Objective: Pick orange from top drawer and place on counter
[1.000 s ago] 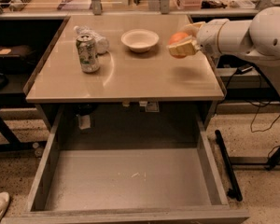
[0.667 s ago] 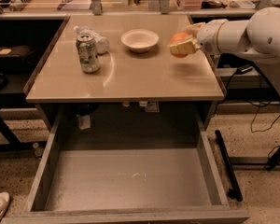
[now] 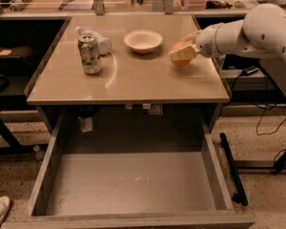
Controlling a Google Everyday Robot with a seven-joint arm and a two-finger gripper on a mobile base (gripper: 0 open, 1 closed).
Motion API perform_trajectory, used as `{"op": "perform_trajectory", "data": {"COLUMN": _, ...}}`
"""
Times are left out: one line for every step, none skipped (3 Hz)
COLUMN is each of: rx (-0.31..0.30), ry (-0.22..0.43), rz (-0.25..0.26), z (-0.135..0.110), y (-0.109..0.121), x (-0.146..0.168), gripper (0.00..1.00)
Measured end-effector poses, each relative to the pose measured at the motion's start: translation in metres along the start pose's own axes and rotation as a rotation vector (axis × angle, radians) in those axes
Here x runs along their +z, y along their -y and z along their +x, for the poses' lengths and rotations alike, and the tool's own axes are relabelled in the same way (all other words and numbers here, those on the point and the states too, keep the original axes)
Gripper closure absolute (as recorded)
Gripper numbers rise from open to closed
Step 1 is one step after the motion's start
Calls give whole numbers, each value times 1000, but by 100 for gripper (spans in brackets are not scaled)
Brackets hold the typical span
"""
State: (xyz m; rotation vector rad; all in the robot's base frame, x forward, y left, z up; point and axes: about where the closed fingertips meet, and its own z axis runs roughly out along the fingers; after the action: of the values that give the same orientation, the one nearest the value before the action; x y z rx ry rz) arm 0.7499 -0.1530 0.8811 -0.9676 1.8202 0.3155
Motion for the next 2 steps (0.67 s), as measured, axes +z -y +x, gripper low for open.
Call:
{"op": "perform_trajectory", "data": {"rx": 29, "ry": -78, "rz": -27, "z": 12, "y": -8, "x": 10, "gripper": 100}}
{"op": "perform_trajectory", "data": {"rx": 34, "ry": -83, "rz": -28, "z": 14, "y": -8, "x": 10, "gripper": 80}}
